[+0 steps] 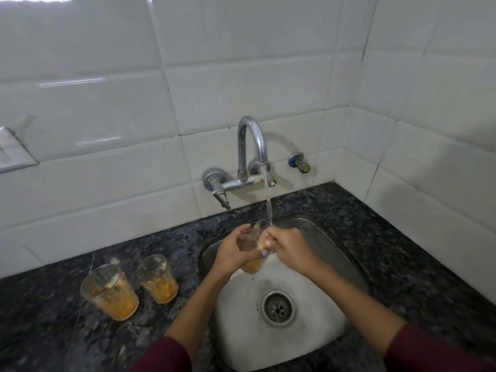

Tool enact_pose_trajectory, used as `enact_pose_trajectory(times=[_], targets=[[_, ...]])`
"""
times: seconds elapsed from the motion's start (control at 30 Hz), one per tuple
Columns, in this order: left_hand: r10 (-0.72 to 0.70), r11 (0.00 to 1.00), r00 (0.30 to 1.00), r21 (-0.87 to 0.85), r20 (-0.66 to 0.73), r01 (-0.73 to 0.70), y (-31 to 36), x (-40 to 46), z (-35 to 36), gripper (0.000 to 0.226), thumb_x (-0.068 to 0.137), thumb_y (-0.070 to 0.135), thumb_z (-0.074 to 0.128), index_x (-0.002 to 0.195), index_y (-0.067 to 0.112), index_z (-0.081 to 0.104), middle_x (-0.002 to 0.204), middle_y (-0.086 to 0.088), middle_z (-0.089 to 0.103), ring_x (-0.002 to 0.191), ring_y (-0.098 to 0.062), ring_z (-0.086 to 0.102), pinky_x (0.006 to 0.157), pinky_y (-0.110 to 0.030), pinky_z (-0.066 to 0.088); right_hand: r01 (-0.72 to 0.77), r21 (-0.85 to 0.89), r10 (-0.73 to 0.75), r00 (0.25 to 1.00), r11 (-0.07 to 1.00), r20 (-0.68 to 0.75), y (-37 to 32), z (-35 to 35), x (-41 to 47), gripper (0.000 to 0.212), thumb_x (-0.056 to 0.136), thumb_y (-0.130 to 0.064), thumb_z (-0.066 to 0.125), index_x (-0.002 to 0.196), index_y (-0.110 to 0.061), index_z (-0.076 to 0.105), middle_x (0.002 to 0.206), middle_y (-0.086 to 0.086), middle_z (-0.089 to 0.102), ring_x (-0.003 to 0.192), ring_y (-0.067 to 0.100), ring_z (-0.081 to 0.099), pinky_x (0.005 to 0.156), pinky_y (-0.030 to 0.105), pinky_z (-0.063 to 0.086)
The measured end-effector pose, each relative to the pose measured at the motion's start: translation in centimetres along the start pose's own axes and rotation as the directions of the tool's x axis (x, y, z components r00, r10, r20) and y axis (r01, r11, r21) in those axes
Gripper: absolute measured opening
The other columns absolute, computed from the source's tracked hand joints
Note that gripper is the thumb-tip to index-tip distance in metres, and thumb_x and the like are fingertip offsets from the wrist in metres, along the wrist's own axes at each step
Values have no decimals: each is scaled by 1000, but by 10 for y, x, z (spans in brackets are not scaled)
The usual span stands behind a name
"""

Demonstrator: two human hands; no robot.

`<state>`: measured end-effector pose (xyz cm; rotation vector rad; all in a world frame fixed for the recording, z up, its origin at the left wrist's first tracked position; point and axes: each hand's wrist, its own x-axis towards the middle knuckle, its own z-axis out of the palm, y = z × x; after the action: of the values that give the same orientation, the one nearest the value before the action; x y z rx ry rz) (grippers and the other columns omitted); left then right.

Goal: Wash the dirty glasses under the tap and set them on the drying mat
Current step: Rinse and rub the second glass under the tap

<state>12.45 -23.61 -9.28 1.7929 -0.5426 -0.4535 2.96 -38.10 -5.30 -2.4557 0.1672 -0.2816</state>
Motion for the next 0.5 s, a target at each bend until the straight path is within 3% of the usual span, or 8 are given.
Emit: enact_pose_trajectory(times=[0.1, 0.23, 0.33, 0.4, 0.5], targets=[[-73, 955, 984, -297, -161, 22, -2, 1, 3, 57, 72, 8, 80, 122, 19, 54, 116, -11, 62, 93, -18, 63, 68, -22, 55, -112, 171, 139, 978, 979, -154, -2, -3, 17, 11, 85, -11, 60, 94, -10, 66, 90, 8, 71, 86, 21, 65, 75, 32, 49], [-166, 680, 977, -733, -134, 15, 2, -5, 16, 37, 72, 16, 72, 105, 16, 56, 113, -17, 60, 91, -29, 65, 71, -42, 58, -107, 367, 179, 969, 924, -170, -10, 4, 26, 14, 90, -13, 56, 96, -13, 69, 92, 5, 73, 86, 20, 68, 81, 41, 55], [-260, 568, 958, -822, -119, 52, 4, -1, 14, 38, 75, 27, 69, 109, 13, 56, 110, -16, 63, 86, -27, 66, 70, -39, 58, 17, 363, 4, 998, 932, -57, -8, 3, 15, 20, 92, -11, 54, 109, -15, 65, 99, 0, 71, 90, 13, 66, 81, 26, 53], [-332, 533, 942, -833, -43, 149, 3, 5, 6, 49, 81, 34, 66, 122, 10, 56, 116, -18, 65, 89, -27, 67, 66, -35, 60, 136, 227, -147, 989, 964, 32, -2, -4, 9, 22, 91, -8, 54, 111, -13, 62, 97, -6, 68, 86, 3, 63, 76, 14, 47], [-404, 524, 910, -791, 94, 315, 4, 11, 1, 43, 87, 41, 60, 118, 11, 62, 111, -16, 69, 91, -25, 68, 63, -32, 60, 143, 125, -155, 984, 982, 88, 2, -14, 14, 18, 89, -5, 55, 103, -10, 64, 78, -19, 60, 70, -12, 56, 65, 4, 39]])
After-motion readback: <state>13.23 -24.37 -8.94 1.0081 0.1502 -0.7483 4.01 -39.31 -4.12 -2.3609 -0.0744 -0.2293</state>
